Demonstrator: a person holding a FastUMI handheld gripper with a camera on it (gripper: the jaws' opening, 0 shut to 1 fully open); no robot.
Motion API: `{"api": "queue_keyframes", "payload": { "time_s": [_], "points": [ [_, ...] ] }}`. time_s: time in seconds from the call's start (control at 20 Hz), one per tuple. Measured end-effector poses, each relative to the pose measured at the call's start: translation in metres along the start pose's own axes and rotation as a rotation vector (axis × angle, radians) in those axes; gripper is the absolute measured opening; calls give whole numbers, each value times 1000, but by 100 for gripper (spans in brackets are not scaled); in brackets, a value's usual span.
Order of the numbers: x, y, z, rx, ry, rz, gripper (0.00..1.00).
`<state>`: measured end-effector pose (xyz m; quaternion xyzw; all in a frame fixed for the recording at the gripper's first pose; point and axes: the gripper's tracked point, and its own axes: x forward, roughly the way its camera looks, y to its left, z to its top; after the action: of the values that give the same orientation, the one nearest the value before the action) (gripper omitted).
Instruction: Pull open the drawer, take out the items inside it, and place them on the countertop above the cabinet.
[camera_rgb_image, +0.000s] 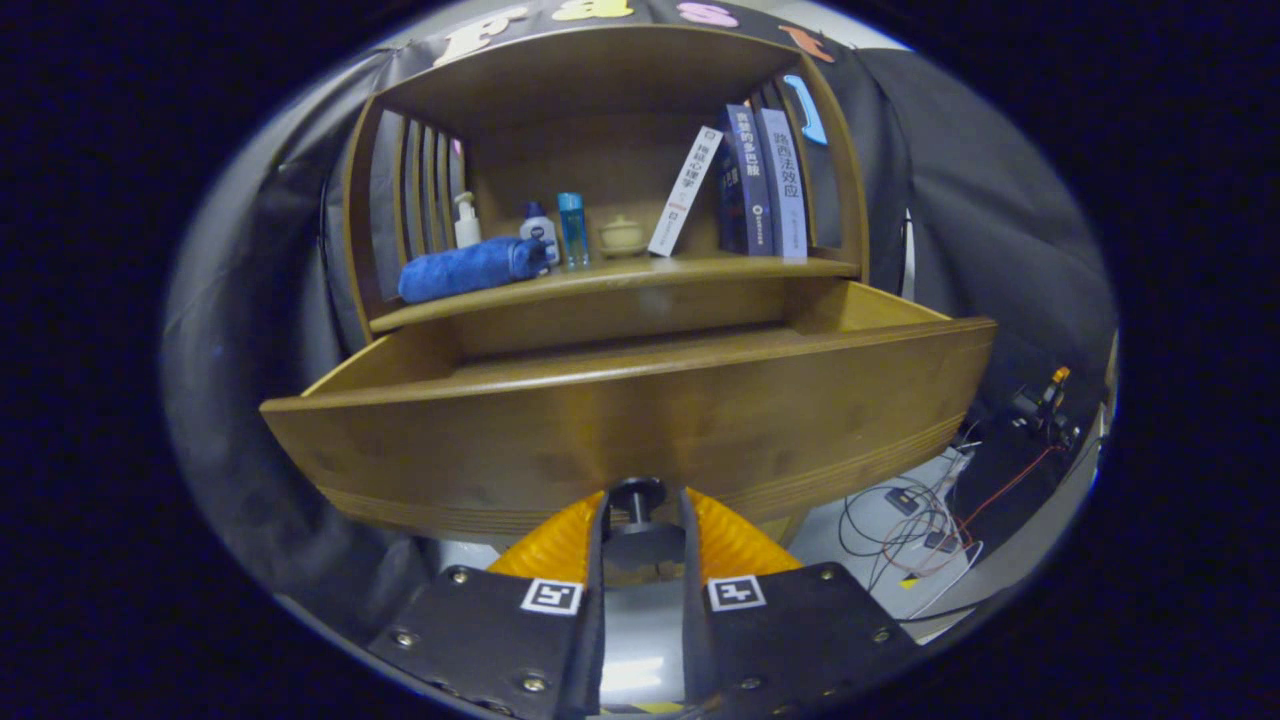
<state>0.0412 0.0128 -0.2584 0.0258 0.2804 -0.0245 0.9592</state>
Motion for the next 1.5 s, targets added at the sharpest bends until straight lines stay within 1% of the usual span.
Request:
{"api": "queue_keyframes", "payload": {
  "time_s": [0.1, 0.35, 0.45, 0.5, 0.55, 0.65, 0.85, 1.0, 1.05, 1.15, 1.25, 1.35, 1.5],
  "points": [
    [-3, -2, -3, -11, 14, -11, 31],
    [-4, -1, -4, 14, -9, 15, 32],
    [-8, 2, -1, 8, -19, 24, 41],
    [-14, 2, 3, 1, -41, 28, 43],
    [-17, 2, 12, -1, -70, 27, 46],
    [-26, 3, 33, 6, -125, 24, 47],
    [-47, 6, 89, -17, -224, 5, 49],
    [-40, 9, 133, 2, -255, 4, 54],
    [-31, 7, 137, 2, -231, -8, 54],
    [-8, -2, 134, 9, -142, -47, 61],
    [12, -1, 128, 25, -36, -59, 62],
    [30, -2, 131, 31, 30, -70, 62],
    [62, -20, 118, 19, 199, -144, 62]
  ]
}}
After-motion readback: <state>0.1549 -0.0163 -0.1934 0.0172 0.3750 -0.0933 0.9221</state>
